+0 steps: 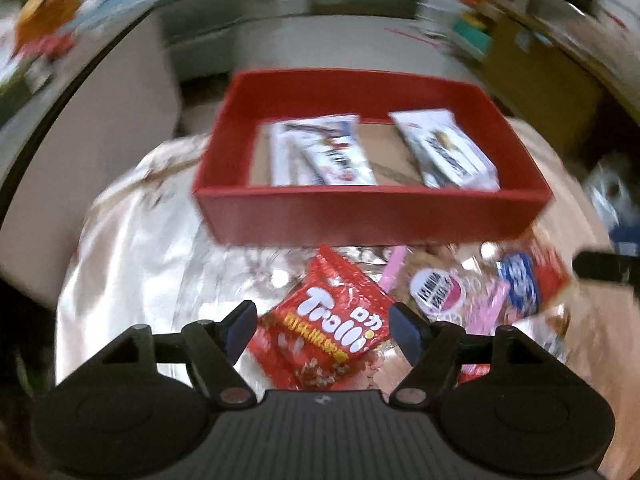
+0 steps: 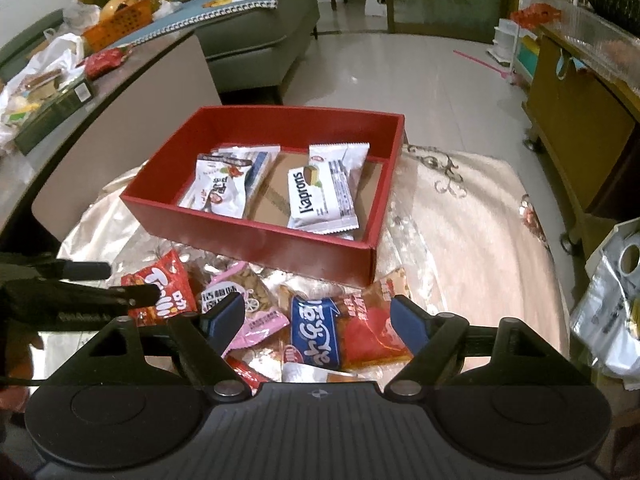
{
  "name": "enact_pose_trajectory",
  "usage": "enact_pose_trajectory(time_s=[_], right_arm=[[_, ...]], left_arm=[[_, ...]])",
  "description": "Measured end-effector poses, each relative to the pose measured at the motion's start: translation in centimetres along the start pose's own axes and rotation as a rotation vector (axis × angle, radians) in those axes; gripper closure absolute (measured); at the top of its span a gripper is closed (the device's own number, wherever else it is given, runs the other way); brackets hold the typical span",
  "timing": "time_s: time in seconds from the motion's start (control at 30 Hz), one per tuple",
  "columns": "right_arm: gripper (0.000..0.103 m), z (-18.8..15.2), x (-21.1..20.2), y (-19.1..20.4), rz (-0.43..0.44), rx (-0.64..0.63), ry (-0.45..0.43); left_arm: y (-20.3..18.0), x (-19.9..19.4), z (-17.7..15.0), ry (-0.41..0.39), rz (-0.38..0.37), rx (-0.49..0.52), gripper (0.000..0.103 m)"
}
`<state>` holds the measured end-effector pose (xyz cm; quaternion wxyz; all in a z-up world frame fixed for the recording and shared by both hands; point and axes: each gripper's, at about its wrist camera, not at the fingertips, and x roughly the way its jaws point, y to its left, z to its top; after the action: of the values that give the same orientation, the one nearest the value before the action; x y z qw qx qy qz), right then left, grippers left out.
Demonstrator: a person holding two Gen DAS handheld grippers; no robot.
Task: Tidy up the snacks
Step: 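Withdraw both tools from the tray toward the snack pile, then grasp the red Trolli bag with left tool while right tool grasps pink seed bag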
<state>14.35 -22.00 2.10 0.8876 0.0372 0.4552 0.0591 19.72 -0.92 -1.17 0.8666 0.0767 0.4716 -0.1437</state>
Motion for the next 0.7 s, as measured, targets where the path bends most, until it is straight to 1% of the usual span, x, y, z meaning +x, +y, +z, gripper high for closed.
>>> enact_pose_trajectory(time_s=[0.03, 0.07, 0.1, 0.23, 0.33, 0.43, 0.57, 0.63, 0.67, 0.7], right_arm=[[0.018, -0.1, 0.1, -0.1, 0.003, -0.001, 0.006], [0.018, -0.1, 0.1, -0.2, 0.005, -0.003, 0.012], [0.018, -0.2, 0.2, -0.3, 0.007, -0.006, 0.018], [0.018, -0.5, 0.6, -0.7, 0.004, -0.015, 0.042], [0.018, -0.7, 1.1, -0.8, -0.001, -0.016, 0.063], [0.018, -0.8, 1.4, -0.5, 0.002, -0.029, 0.077], [0.017, -1.0, 1.6, 0.0, 0.014, -0.047, 0.088], [0.017, -0.9, 1.7, 0.1, 0.017, -0.047, 0.093], [0.017, -0.9, 1.7, 0.1, 0.018, -0.048, 0.095], [0.017, -0.9, 1.8, 0.1, 0.019, -0.049, 0.098]], left_arm=[[-0.2, 0.1, -0.2, -0.006, -0.010, 0.055, 0.033], [-0.3, 0.2, -0.3, -0.007, -0.022, 0.090, 0.031], [-0.4, 0.3, -0.4, -0.007, -0.038, 0.119, 0.031], [-0.3, 0.7, -0.5, -0.024, -0.084, 0.180, 0.031], [-0.8, 1.2, -0.3, -0.045, -0.086, 0.246, 0.031], [-1.4, 2.3, -0.3, -0.024, -0.091, 0.291, 0.030], [-1.7, 3.4, -0.9, -0.020, -0.080, 0.349, 0.028], [-1.2, 4.0, -0.9, -0.002, -0.086, 0.345, 0.025], [-1.0, 4.4, -1.0, 0.013, -0.082, 0.344, 0.020], [-0.6, 4.7, -1.0, 0.007, -0.083, 0.331, 0.013]])
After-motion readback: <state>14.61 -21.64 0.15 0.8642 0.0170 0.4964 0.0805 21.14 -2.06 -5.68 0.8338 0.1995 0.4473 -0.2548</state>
